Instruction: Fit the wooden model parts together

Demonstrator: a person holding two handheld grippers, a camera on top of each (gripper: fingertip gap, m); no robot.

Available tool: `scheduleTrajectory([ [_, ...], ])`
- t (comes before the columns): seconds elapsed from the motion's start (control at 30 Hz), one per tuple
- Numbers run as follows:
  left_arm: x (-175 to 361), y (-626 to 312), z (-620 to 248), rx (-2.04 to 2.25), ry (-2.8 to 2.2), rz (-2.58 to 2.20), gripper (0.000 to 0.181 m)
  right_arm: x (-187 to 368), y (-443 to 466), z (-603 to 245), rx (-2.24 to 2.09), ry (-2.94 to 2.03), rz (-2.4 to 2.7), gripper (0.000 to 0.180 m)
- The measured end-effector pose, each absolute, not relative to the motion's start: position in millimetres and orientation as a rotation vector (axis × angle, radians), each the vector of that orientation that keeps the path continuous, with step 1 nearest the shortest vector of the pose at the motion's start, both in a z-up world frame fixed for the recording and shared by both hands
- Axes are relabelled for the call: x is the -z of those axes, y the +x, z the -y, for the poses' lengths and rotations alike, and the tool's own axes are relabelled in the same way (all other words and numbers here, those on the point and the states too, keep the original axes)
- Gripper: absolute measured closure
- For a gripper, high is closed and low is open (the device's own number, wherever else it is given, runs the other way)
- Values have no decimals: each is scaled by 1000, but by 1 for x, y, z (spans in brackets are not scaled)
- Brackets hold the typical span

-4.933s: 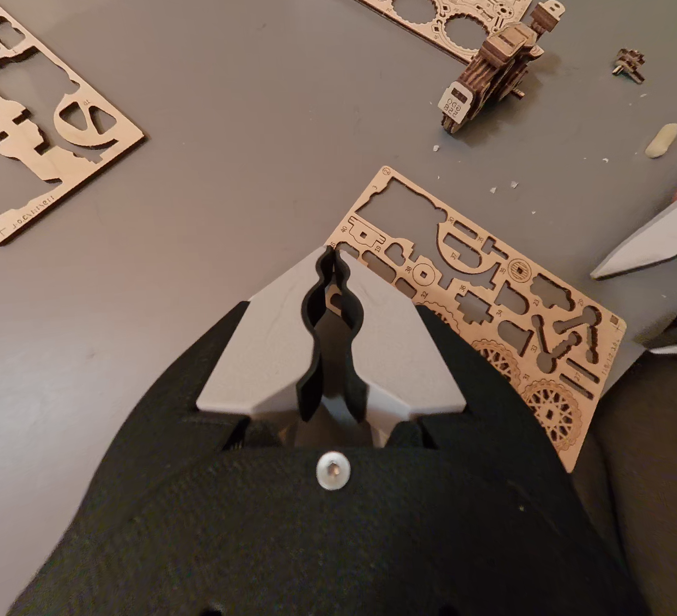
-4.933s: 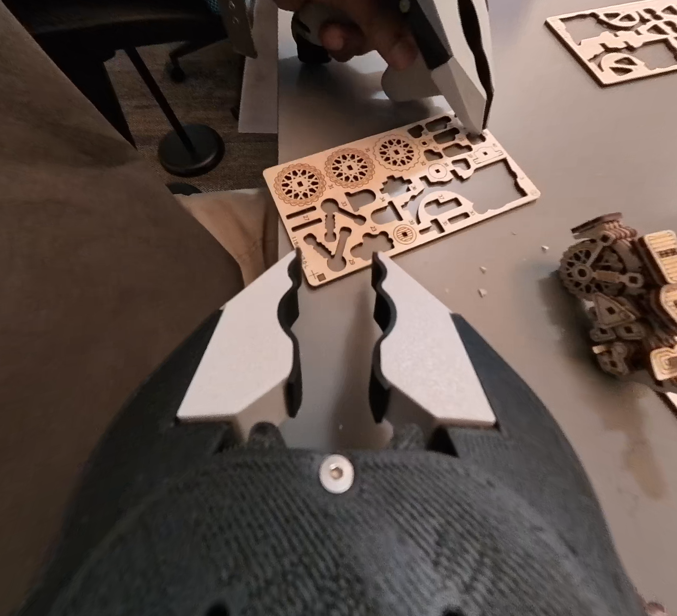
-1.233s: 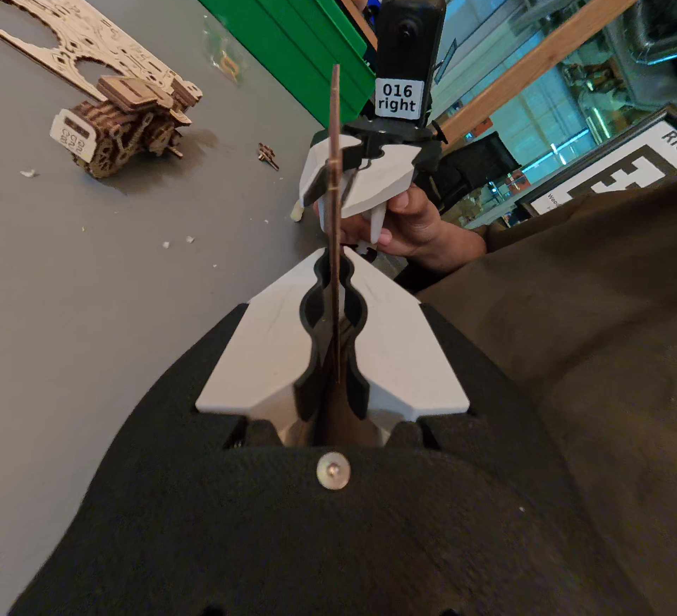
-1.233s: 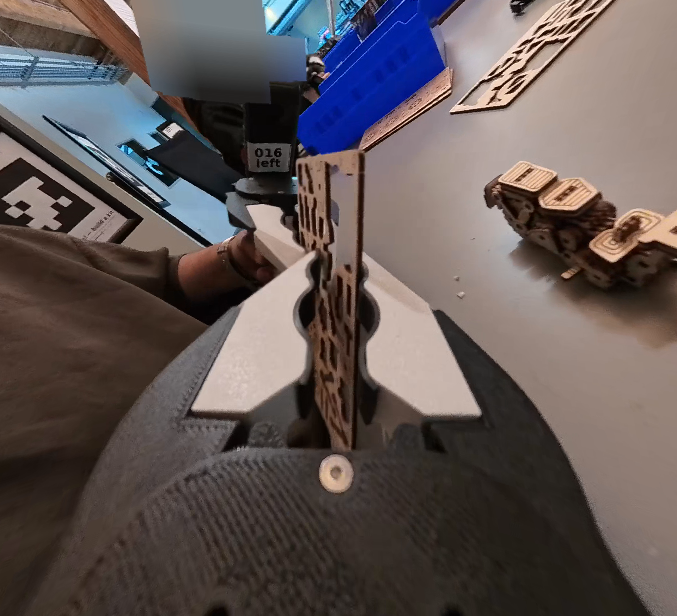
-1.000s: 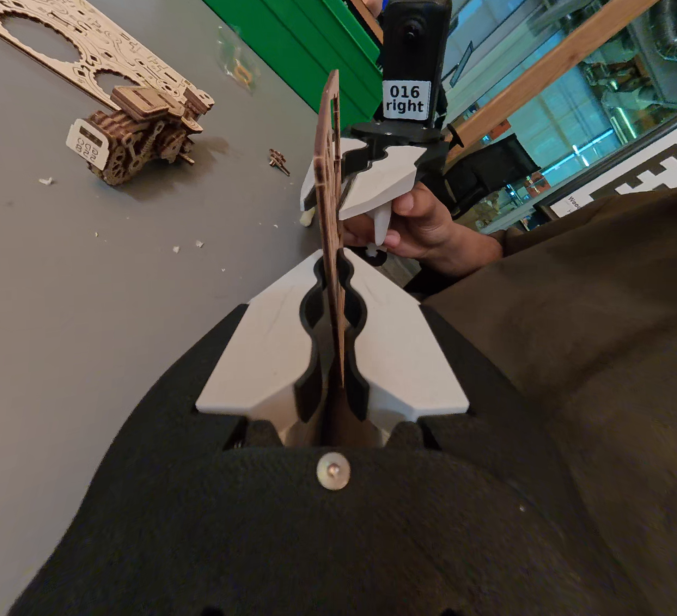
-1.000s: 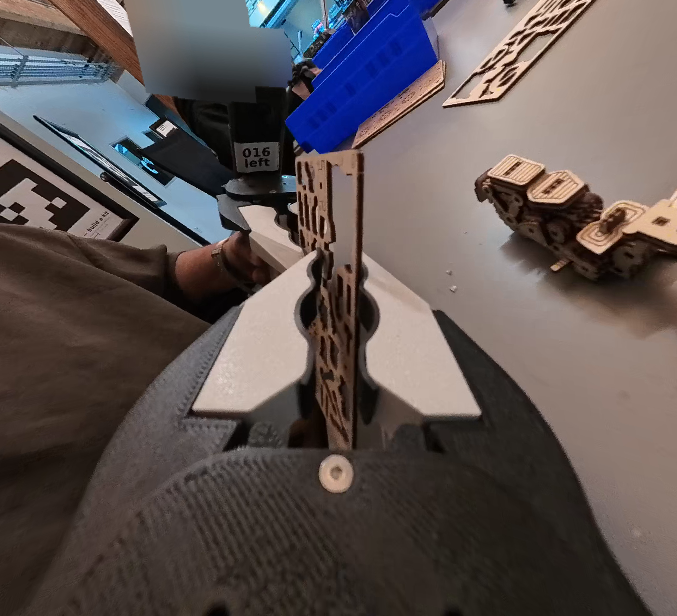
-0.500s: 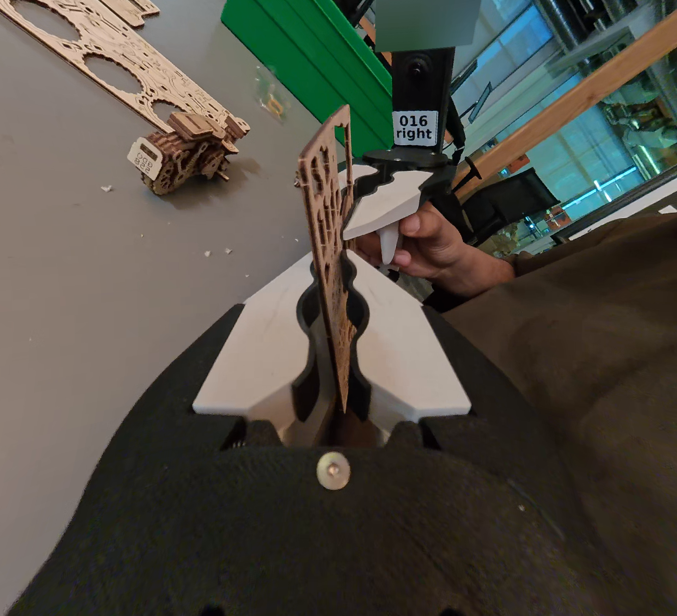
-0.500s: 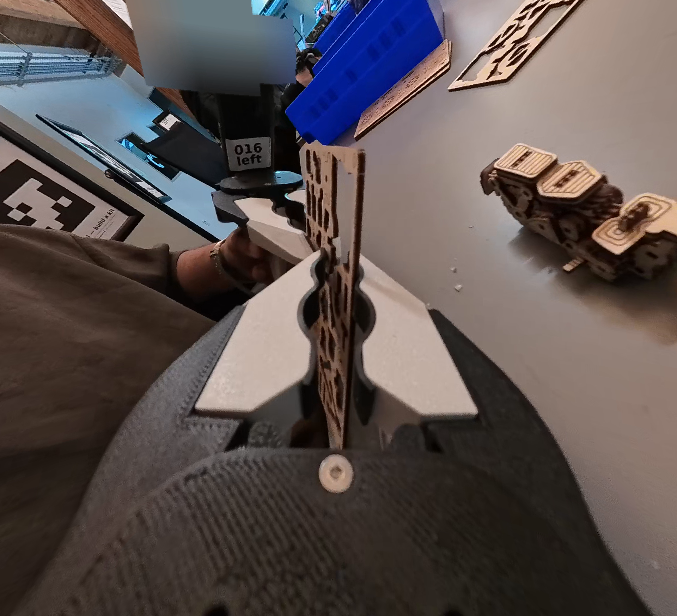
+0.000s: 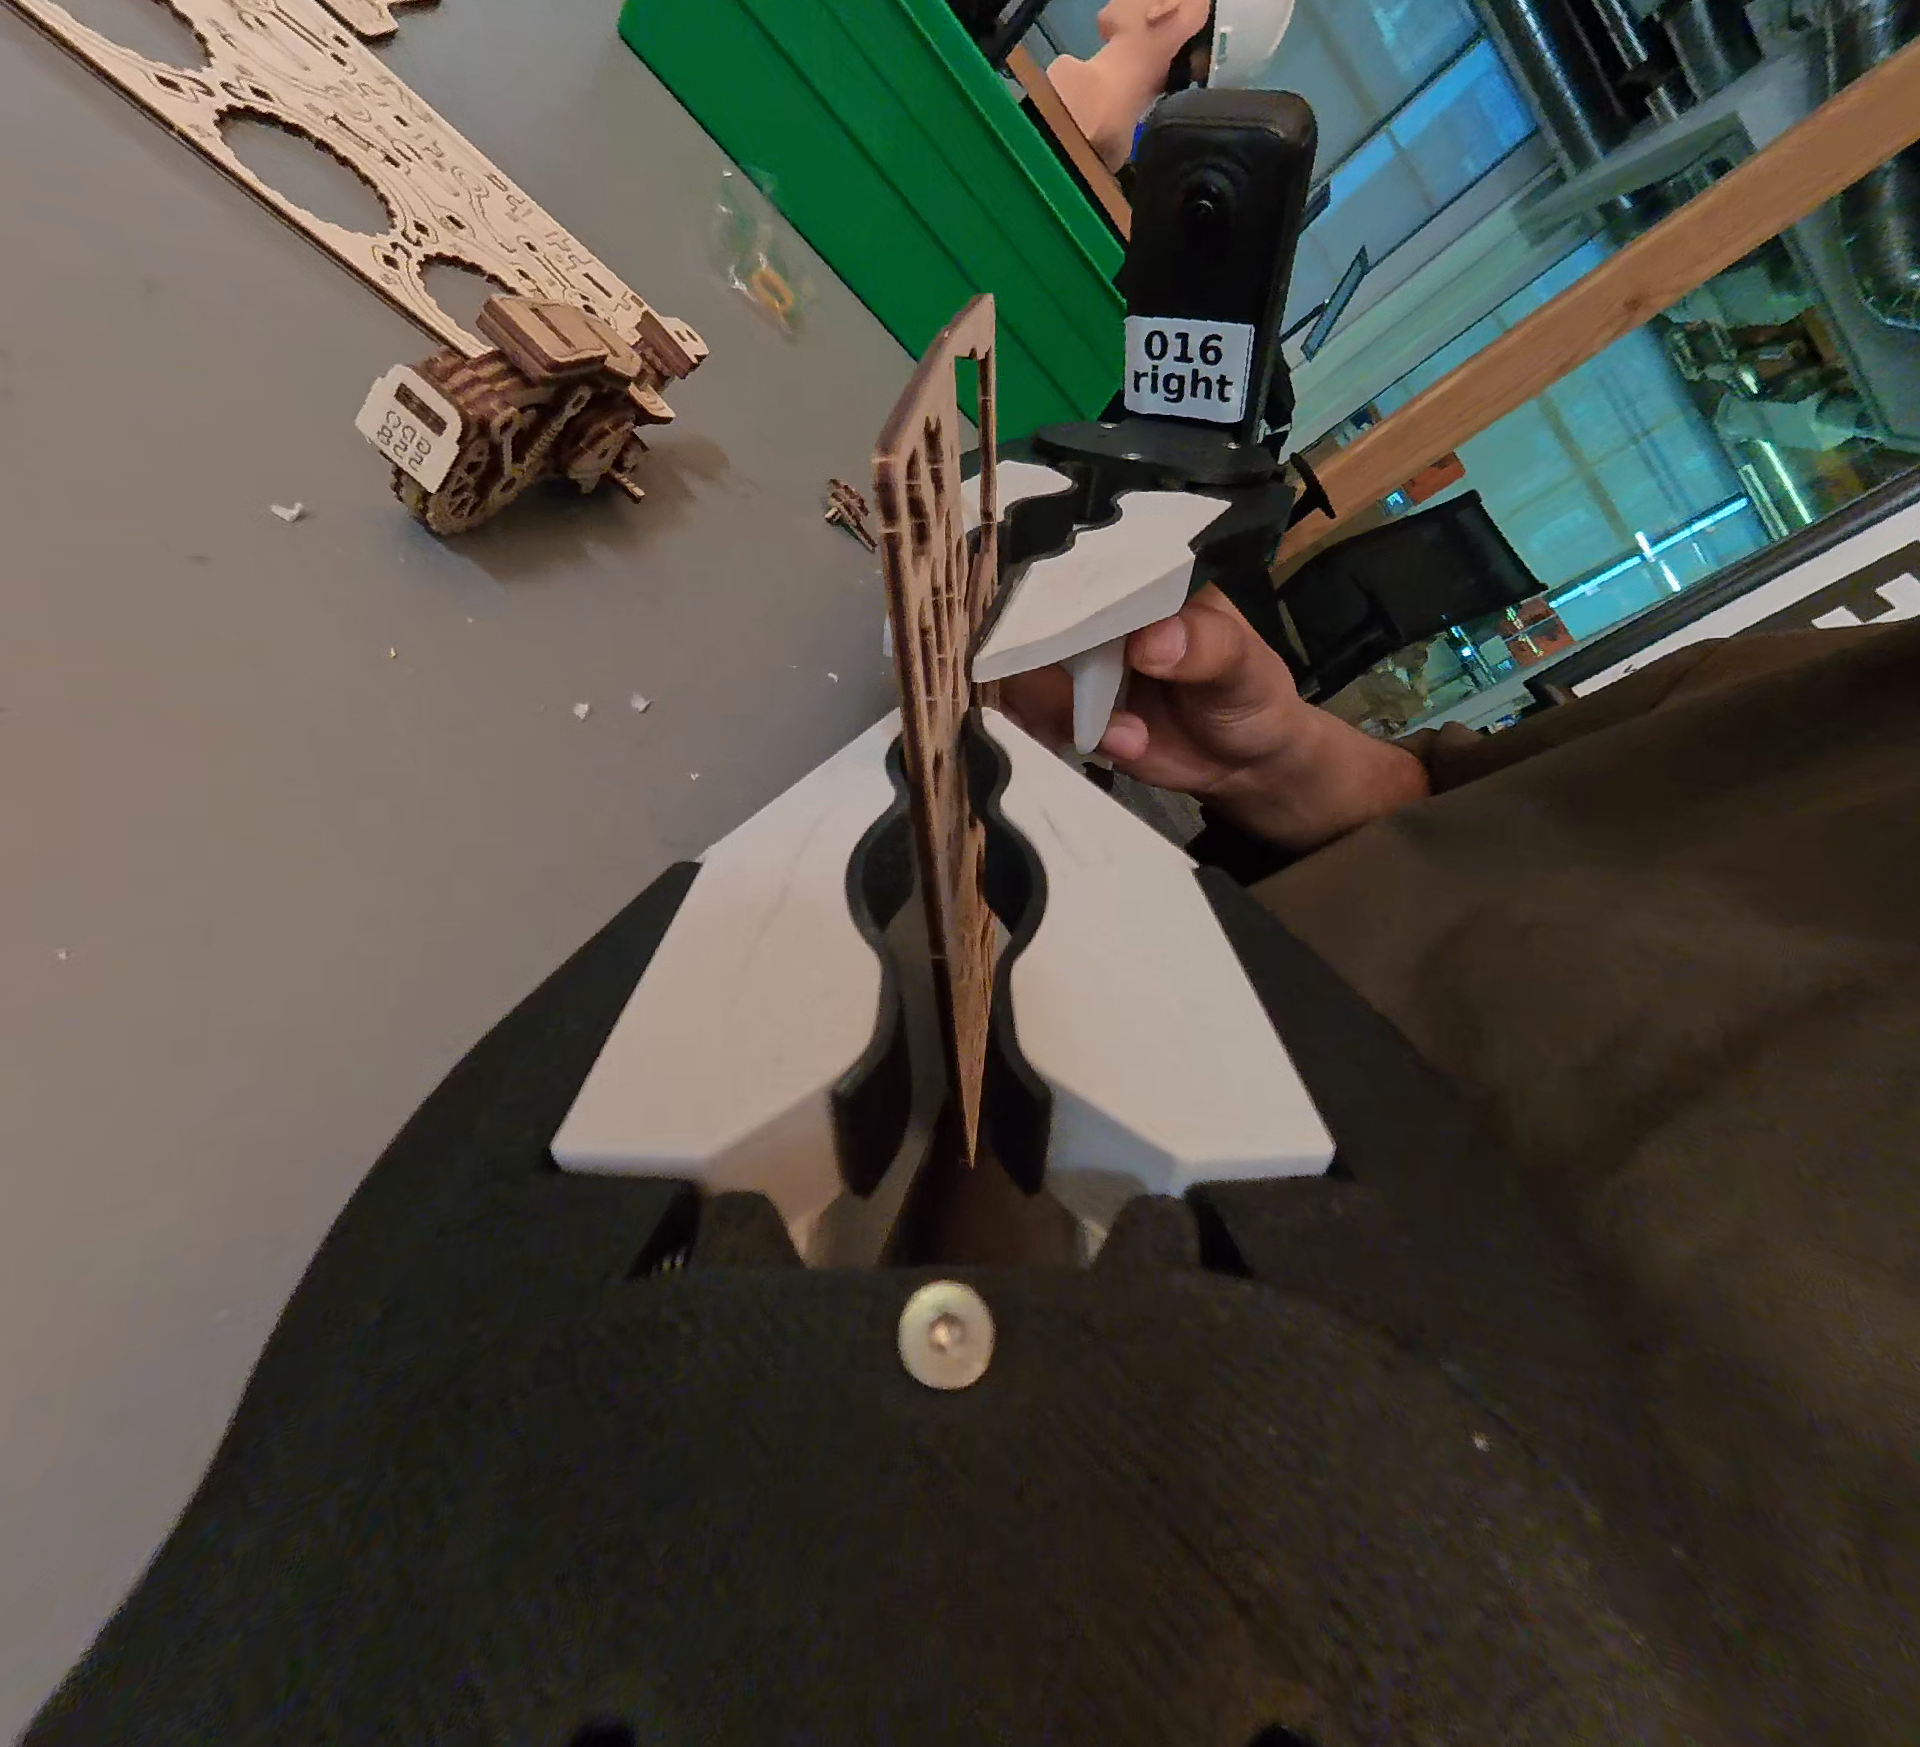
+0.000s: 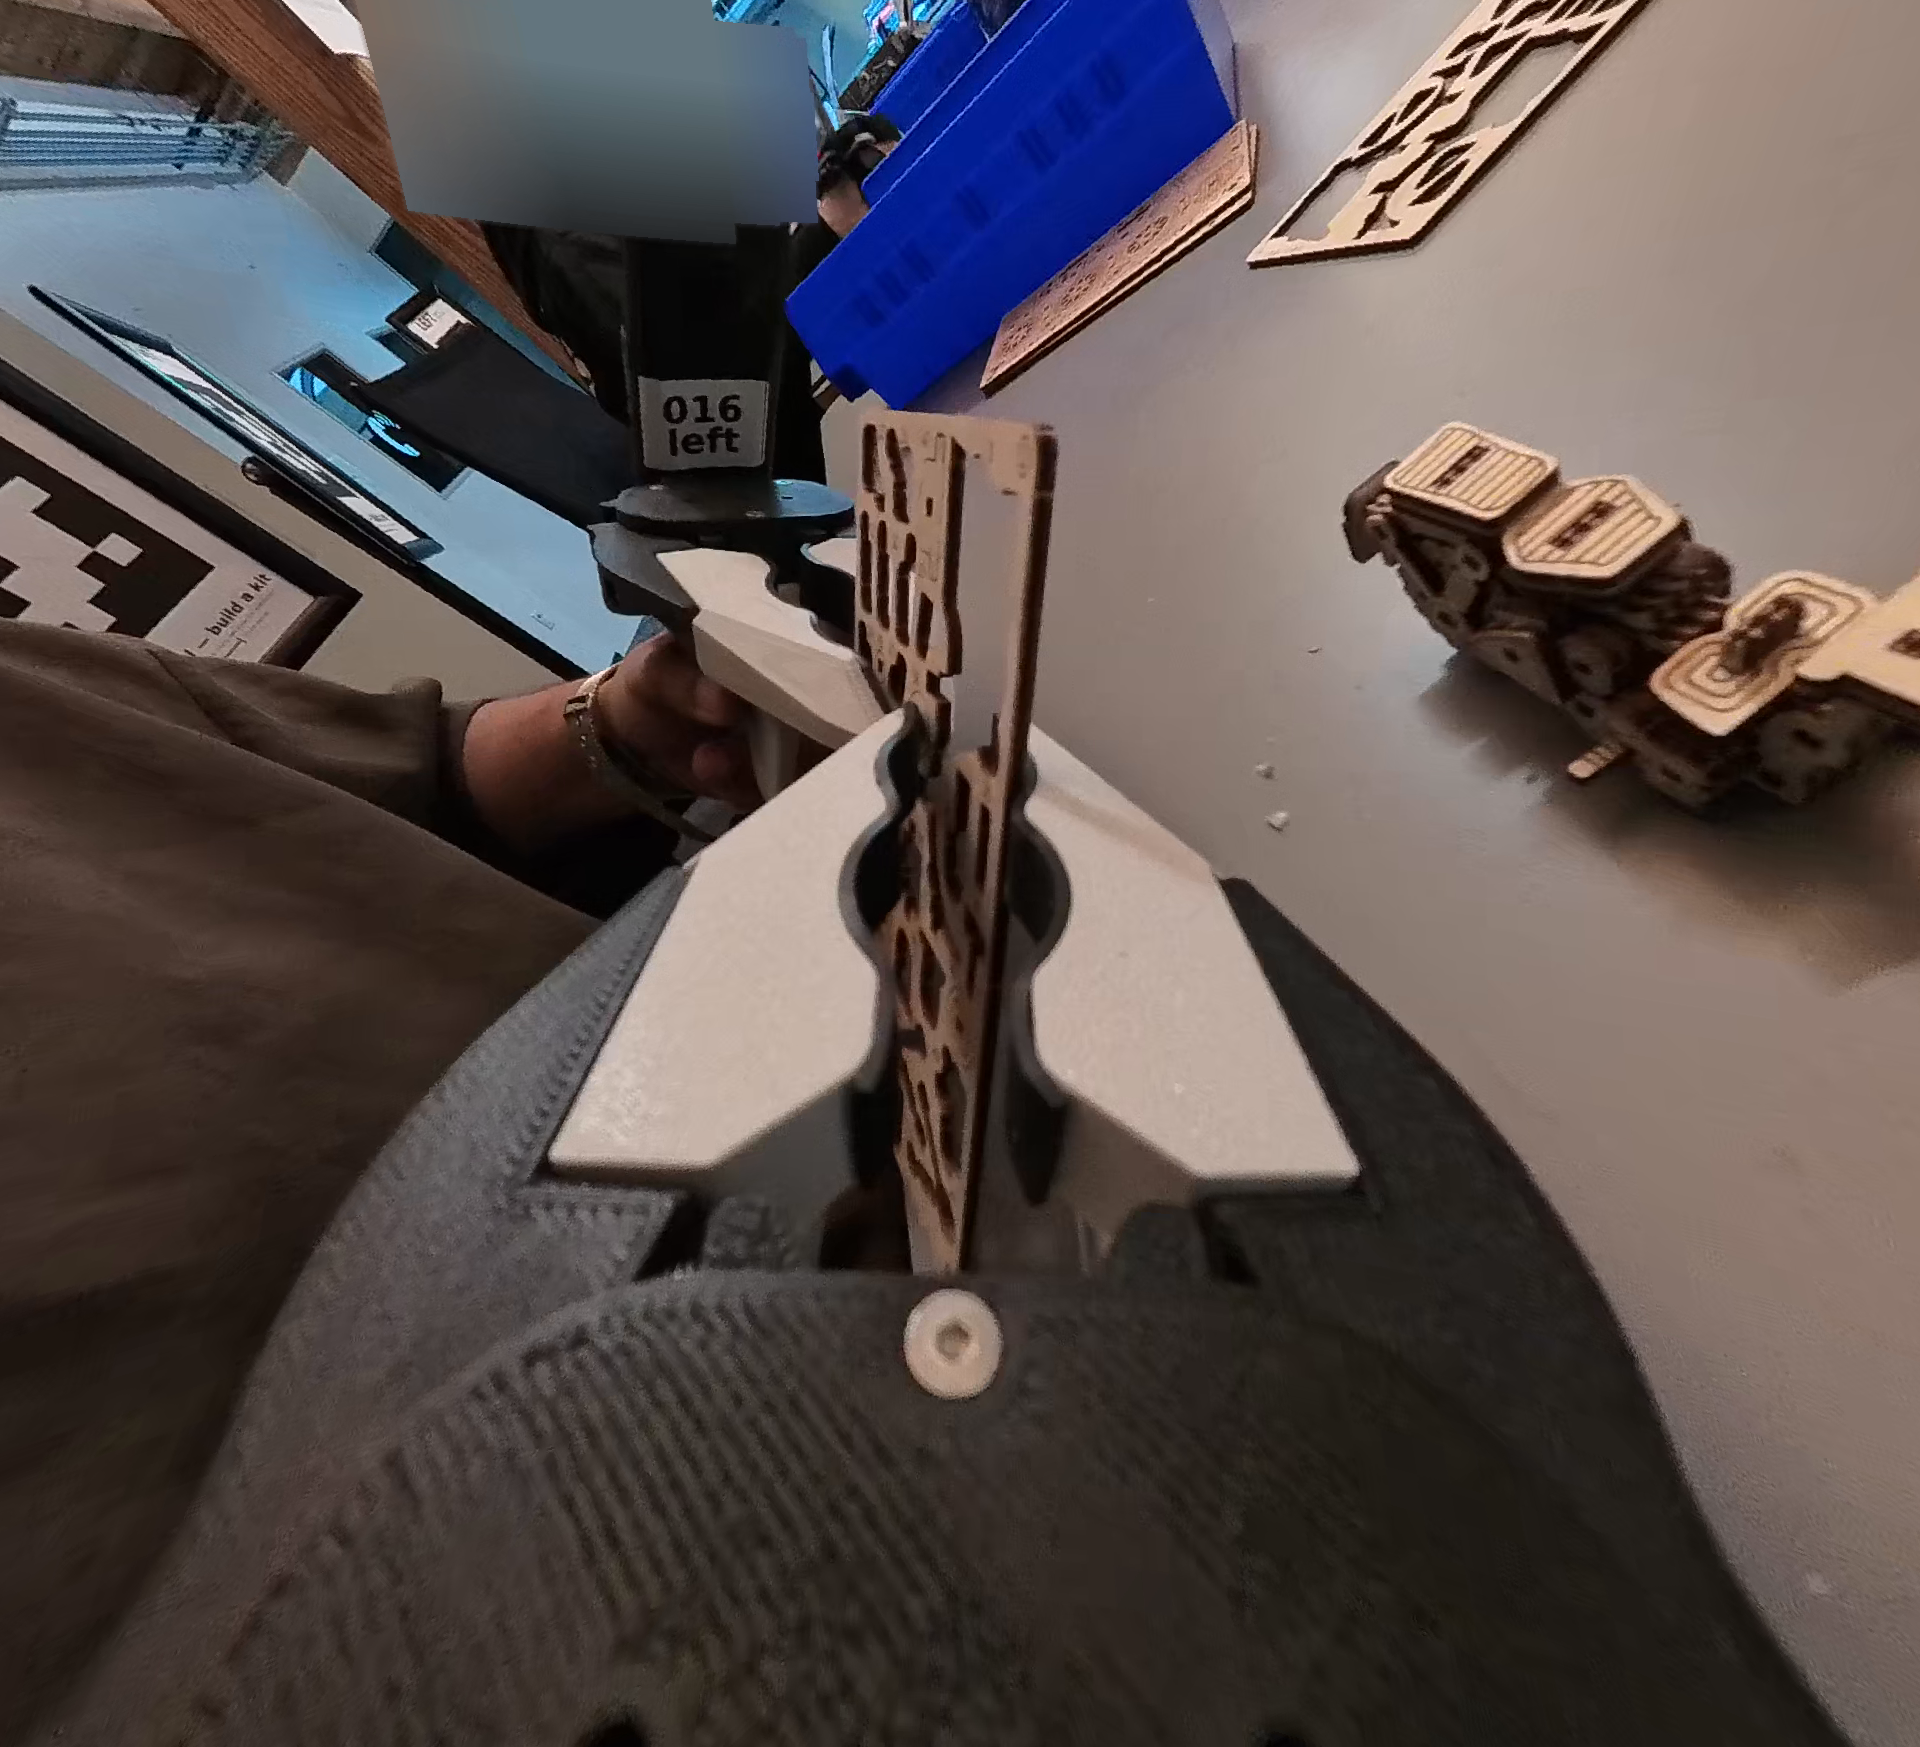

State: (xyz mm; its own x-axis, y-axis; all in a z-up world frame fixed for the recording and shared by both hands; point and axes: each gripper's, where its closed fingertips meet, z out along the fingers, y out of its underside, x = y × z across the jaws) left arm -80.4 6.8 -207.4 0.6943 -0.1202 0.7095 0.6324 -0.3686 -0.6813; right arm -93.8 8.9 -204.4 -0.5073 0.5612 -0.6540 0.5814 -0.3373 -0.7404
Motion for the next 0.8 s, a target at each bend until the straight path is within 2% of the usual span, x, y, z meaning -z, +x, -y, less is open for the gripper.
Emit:
scheduleTrajectory([
  [0.8, 208, -83, -10, 689, -1809, 422, 177, 208, -98, -15, 2003, 1634, -1909, 162],
])
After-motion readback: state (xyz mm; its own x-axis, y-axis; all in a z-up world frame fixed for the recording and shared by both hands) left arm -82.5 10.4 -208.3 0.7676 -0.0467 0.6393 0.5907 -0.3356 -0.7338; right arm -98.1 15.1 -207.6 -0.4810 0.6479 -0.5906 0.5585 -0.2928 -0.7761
